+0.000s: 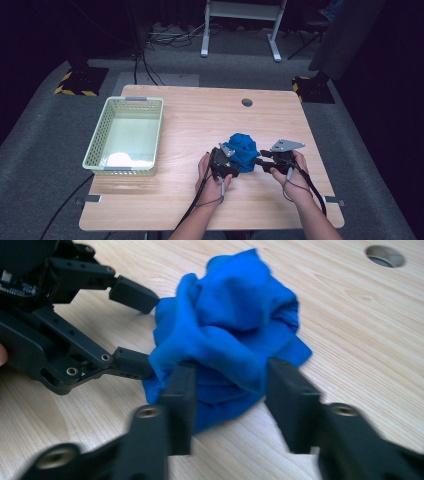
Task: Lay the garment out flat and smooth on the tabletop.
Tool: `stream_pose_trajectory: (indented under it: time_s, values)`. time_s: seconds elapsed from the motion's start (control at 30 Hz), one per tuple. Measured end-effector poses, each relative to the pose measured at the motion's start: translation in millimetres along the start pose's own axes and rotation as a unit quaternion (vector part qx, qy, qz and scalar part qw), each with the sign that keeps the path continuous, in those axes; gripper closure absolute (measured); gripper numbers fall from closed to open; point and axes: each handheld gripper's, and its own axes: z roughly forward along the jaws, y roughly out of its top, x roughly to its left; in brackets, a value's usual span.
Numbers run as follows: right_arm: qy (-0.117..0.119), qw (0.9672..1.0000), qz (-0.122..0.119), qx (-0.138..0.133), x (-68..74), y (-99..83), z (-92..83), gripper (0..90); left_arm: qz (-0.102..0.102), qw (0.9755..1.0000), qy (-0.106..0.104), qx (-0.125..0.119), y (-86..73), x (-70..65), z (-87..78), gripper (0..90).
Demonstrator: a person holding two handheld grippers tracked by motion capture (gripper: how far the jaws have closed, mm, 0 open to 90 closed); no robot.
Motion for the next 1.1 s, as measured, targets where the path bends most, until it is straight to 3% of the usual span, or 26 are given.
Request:
stream_pose_trajectory:
  time_s: [0.13, 0.6, 1.1]
  values:
    - [0.005, 0.9998, -0.013, 0.013, 3.1, 2.7, 4.2, 85.5, 0.0, 1.0, 0.0, 0.0, 0.0, 0.0, 0.0, 20.7]
    - [-0.018, 0.9997, -0.019, 0.0, 0.6, 4.3, -11.5, 87.4, 0.0, 1.0, 0.0, 0.0, 0.0, 0.0, 0.0, 20.7]
    - [-0.043, 0.9991, -0.001, -0.005, -17.4, -0.1, -38.6, 87.3, 0.0, 1.0, 0.001, 0.0, 0.0, 0.1, 0.1, 20.7]
